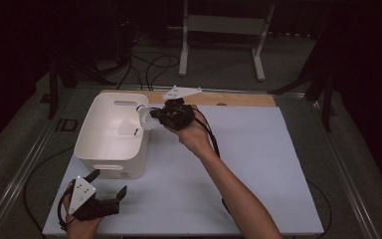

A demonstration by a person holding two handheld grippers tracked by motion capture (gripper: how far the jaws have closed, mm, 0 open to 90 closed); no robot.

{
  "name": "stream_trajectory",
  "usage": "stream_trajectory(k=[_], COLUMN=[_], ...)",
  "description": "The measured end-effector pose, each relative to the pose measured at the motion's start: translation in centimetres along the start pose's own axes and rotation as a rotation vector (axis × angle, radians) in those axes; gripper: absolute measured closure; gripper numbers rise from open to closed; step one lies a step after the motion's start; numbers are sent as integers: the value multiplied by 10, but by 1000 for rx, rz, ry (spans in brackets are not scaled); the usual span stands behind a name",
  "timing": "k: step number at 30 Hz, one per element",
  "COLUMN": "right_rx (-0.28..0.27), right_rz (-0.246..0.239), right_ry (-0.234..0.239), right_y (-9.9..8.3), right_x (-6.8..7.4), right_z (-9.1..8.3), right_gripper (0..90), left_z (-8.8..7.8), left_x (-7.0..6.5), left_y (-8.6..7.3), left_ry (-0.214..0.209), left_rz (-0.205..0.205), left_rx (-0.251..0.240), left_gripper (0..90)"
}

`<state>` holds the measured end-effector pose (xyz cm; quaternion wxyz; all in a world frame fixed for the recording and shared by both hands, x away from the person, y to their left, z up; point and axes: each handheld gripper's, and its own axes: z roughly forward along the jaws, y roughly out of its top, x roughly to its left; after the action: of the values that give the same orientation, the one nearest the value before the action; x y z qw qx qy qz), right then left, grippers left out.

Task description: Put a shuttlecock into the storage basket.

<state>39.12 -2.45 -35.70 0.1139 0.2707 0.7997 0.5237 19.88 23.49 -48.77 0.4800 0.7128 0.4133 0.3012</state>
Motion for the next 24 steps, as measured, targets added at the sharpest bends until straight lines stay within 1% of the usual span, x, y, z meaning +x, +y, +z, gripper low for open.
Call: stream_trajectory(k=[11,14,24], right_rx=[13,9,23], right_rz=[-6,-8,-5], right_ry=[17,15,23], right_y=[0,0,0], right_x=[6,7,10], right_z=[7,9,13], right_gripper=[892,893,891], left_z=[0,0,0], left_x=[0,0,0], left_y=[0,0,0], left_ry=[-1,-1,-2], left_rz=[1,0,1], left_rx=[-1,-2,-1], left_gripper=[0,0,0])
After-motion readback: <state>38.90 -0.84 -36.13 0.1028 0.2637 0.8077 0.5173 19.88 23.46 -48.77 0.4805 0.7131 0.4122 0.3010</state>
